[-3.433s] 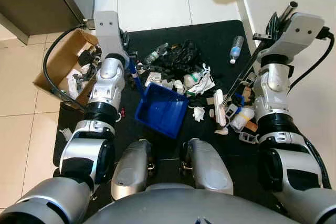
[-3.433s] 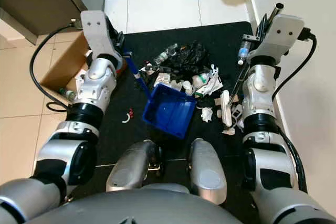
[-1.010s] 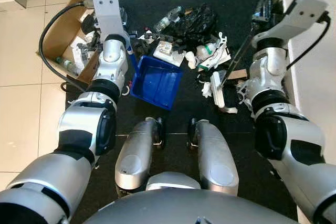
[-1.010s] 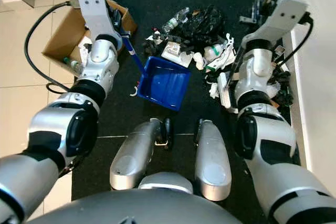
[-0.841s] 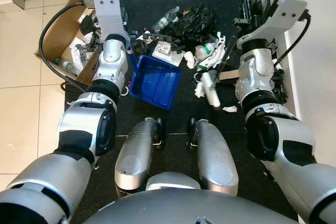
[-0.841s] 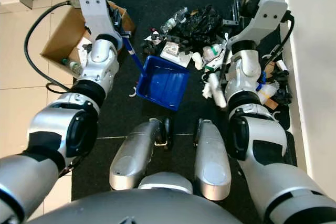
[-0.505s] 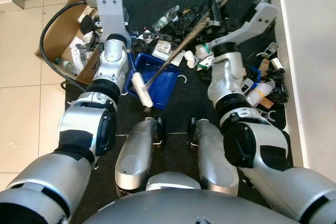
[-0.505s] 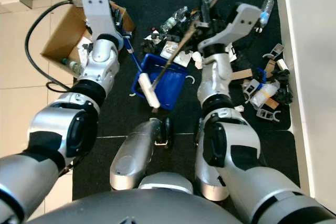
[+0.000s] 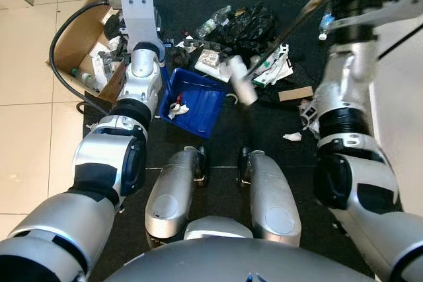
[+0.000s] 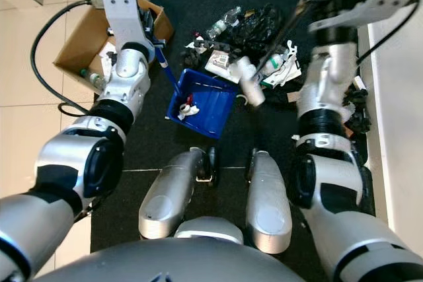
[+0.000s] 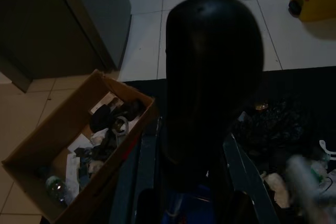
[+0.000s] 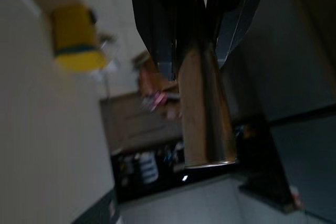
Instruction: Sweep floor
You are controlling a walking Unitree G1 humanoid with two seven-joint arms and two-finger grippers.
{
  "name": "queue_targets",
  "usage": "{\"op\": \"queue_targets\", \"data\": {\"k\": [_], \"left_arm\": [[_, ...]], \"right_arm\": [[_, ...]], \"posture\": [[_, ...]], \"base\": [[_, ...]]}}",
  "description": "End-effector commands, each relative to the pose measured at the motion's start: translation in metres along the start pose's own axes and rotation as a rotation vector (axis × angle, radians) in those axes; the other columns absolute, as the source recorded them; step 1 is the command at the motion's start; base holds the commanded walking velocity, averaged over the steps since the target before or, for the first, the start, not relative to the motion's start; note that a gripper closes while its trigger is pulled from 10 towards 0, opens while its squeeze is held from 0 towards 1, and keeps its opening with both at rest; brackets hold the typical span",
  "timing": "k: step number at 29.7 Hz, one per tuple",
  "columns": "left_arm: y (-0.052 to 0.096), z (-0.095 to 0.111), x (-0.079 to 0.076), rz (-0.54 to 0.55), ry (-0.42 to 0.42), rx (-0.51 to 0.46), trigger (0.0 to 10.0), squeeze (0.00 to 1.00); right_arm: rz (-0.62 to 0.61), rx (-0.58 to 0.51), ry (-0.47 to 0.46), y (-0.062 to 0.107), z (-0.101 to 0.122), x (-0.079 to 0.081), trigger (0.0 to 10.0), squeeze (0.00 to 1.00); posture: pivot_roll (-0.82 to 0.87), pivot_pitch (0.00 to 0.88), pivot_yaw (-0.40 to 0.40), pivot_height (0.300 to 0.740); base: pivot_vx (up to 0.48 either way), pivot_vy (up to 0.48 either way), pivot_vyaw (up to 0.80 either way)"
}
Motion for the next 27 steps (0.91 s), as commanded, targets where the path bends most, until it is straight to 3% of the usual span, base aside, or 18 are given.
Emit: {"op": "queue_targets", "data": {"k": [1,5,7,12,13,16,18,19,20,24,27], "left_arm": [[0.006,-0.019,0.005,0.018,-0.010,0.070,10.0,0.00],[0.006,-0.018,0.007,0.022,-0.010,0.065,10.0,0.00],[0.006,-0.018,0.009,0.030,-0.009,0.063,10.0,0.00],[0.006,-0.018,0.011,0.036,-0.009,0.060,10.0,0.00],[0.006,-0.018,0.012,0.040,-0.009,0.058,10.0,0.00],[0.007,-0.018,0.014,0.046,-0.009,0.055,10.0,0.00],[0.007,-0.018,0.017,0.054,-0.009,0.053,10.0,0.00],[0.007,-0.017,0.019,0.059,-0.010,0.051,10.0,0.00],[0.007,-0.017,0.019,0.059,-0.010,0.051,10.0,0.00],[0.007,-0.017,0.021,0.069,-0.009,0.053,10.0,0.00],[0.007,-0.017,0.021,0.069,-0.009,0.054,10.0,0.00]], "right_arm": [[-0.033,-0.004,-0.015,0.004,0.001,-0.002,10.0,0.00],[-0.028,0.047,0.023,0.013,-0.009,-0.003,10.0,0.00],[-0.004,0.182,0.078,0.031,-0.035,0.006,10.0,0.00],[0.053,0.329,0.199,0.045,-0.058,0.021,10.0,0.00],[0.086,0.400,0.267,0.054,-0.070,0.030,10.0,0.00],[0.102,0.474,0.305,0.063,-0.081,0.038,10.0,0.00],[0.077,0.515,0.230,0.067,-0.086,0.043,10.0,0.00],[0.086,0.534,0.135,0.069,-0.089,0.053,10.0,0.00],[0.086,0.534,0.135,0.069,-0.089,0.053,10.0,0.00],[0.047,0.574,-0.056,0.071,-0.095,0.073,10.0,0.00],[0.030,0.579,-0.095,0.071,-0.096,0.076,10.0,0.00]], "posture": [[0.08,0.232,0.148,0.740],[0.08,0.231,0.146,0.740],[0.08,0.236,0.148,0.740],[0.09,0.245,0.147,0.740],[0.11,0.247,0.145,0.740],[0.13,0.246,0.138,0.740],[0.13,0.244,0.134,0.740],[0.13,0.244,0.134,0.740],[0.13,0.244,0.134,0.740],[0.12,0.239,0.130,0.740],[0.12,0.239,0.130,0.740]], "base": [[0.000,0.000,0.00],[0.000,0.000,0.00],[0.000,0.000,0.00],[0.000,0.000,0.00],[0.000,0.000,0.00],[0.000,0.000,0.00],[0.000,0.000,0.00],[0.000,0.000,0.00],[0.000,0.000,0.00],[0.000,0.000,0.00],[0.000,0.000,0.00]]}}
Point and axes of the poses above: a point about 5 cm out from each wrist's last joint towards the gripper, its own y axis pointing back from the gripper into the wrist, its own z axis along the axis of the wrist's last joint, x = y × z, the point moved 2 cm from there along -y, pointing out of the wrist towards the gripper, and after that the axes turned 11 degrees about y, right-handed, at the moved point
